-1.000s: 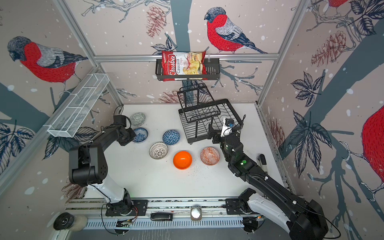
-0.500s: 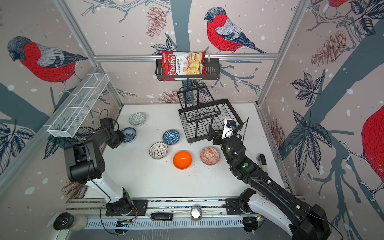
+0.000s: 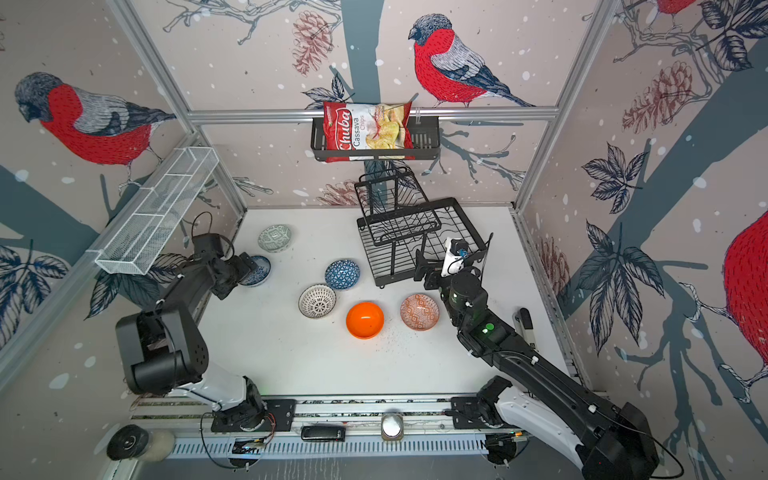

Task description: Load the bowls into the dish rack

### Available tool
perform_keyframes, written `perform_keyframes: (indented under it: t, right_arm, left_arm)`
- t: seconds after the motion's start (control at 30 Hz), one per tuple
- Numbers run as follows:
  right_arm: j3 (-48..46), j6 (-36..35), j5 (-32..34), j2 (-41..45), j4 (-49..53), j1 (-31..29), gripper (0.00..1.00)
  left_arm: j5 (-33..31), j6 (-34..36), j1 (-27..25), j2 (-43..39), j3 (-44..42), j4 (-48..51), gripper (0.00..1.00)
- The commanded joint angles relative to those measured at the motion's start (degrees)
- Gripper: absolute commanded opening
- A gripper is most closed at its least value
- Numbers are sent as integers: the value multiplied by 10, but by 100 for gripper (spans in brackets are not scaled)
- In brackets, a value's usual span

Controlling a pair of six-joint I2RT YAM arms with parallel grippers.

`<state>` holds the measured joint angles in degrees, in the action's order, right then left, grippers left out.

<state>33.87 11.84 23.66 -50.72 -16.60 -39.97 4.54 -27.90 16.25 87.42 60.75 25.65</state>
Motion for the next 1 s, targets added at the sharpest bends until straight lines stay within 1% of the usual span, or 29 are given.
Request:
perform_keyframes:
  t: [0.0, 0.03, 0.1, 0.2, 0.27, 0.37, 0.4, 0.47, 0.5, 0.57, 0.67, 0.83, 0.93, 0.97]
  right_arm:
    - [10, -7, 12, 1, -6, 0, 99]
    - [11, -7, 14, 3, -3, 0, 99]
    - [8, -9, 20, 9, -2, 0, 99]
    - [4, -10, 26, 15, -2, 2, 100]
    - [7, -7, 27, 21, 7, 2, 99]
    - [8, -3, 26, 36, 13, 2, 99]
    - [6, -4, 27, 42, 14, 2, 100]
    - [4, -9, 32, 51, 17, 2, 99]
    - [3, -10, 34, 55, 18, 2, 100]
    - [3, -11, 38, 61, 21, 3, 100]
    - [3, -9, 36, 68, 23, 4, 99]
    - [5, -9, 39, 76, 30, 5, 100]
    - [3, -10, 41, 83, 33, 7, 99]
    - [3, -12, 41, 86, 33, 8, 100]
  left_arm:
    - [19, 50, -42, -27, 16, 8, 97]
    - [34, 62, -59, -34, 20, 7, 97]
    - [67, 98, -115, -43, 32, 4, 97]
    - [44, 120, -205, -29, 63, 24, 97]
    - [31, 123, -243, -7, 79, 33, 97]
    - [14, 126, -281, 33, 104, 42, 96]
    - [8, 124, -291, 47, 112, 47, 94]
    - [-4, 126, -310, 68, 124, 55, 88]
    - [-5, 128, -320, 78, 128, 56, 86]
    - [-3, 130, -337, 97, 135, 56, 85]
    - [-29, 129, -360, 130, 147, 61, 82]
    - [-62, 116, -370, 171, 161, 68, 73]
    - [-91, 112, -370, 185, 166, 80, 63]
    - [-102, 111, -371, 192, 168, 86, 61]
